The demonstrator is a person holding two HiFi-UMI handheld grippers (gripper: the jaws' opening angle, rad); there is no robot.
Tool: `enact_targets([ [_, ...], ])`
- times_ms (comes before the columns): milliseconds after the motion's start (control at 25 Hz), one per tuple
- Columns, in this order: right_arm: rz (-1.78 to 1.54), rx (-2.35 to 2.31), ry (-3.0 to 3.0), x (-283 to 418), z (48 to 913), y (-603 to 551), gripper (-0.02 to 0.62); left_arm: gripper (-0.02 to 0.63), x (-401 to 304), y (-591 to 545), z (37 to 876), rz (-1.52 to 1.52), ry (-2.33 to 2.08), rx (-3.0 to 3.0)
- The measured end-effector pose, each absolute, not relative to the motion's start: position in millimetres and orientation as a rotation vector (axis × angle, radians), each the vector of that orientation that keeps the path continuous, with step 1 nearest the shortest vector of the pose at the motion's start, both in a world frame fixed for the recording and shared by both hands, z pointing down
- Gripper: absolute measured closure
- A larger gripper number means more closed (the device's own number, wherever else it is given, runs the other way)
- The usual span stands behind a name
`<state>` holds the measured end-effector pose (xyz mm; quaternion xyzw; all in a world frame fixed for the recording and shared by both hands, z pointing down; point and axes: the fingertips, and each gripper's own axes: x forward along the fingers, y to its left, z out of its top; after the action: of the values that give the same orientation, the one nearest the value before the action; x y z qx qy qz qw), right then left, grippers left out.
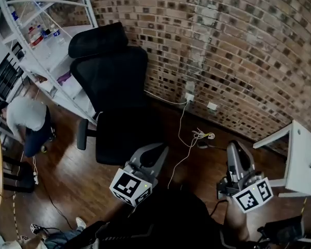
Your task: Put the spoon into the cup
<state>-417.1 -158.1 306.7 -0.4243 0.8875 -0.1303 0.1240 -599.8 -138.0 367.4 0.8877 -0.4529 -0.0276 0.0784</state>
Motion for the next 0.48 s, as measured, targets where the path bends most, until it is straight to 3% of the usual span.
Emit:
enact_targets([
  [480,-0.306,-1.768,2.218,-267.8,310.0,-85.9,0.565,0.612,-451.4,-161.1,375.7,0.023,-0.766,2.858],
])
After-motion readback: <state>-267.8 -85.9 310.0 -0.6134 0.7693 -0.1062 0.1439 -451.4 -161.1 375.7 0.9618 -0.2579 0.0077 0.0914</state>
